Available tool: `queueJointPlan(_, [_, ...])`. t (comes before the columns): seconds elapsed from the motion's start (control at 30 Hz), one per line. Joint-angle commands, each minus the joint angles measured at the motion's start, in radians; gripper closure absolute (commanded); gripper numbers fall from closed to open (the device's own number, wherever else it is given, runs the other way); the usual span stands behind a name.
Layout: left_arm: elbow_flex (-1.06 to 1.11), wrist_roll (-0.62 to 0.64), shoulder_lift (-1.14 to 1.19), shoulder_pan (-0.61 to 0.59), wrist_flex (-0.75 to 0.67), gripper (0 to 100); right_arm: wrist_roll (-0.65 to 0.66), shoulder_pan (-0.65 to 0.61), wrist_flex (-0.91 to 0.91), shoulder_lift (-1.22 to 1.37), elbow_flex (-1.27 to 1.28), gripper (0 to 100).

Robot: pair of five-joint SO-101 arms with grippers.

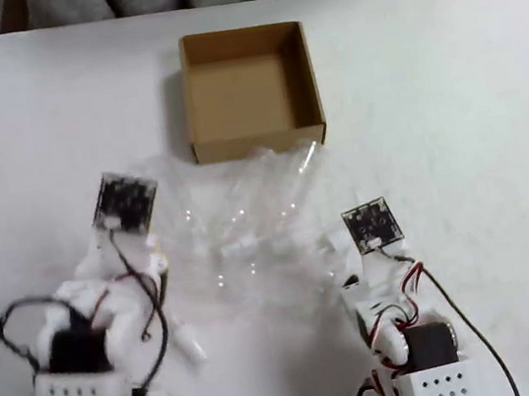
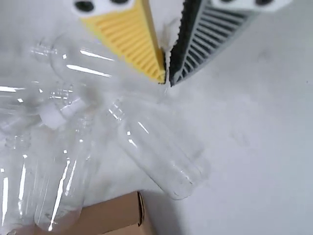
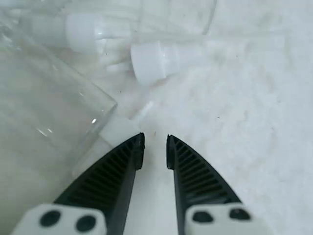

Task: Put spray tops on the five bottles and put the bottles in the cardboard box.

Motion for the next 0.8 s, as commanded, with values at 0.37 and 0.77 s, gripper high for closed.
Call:
queueJointPlan(0.37, [-0.339, -0.939, 0.616, 0.021, 0.143, 90, 0.011, -0.010, 0.004, 0.008, 0.009, 95.0])
queueJointPlan(0.77, [-0.330, -1.088, 0.532, 0.278, 0.181, 74, 0.011, -0.010, 0.004, 0.008, 0.009, 95.0])
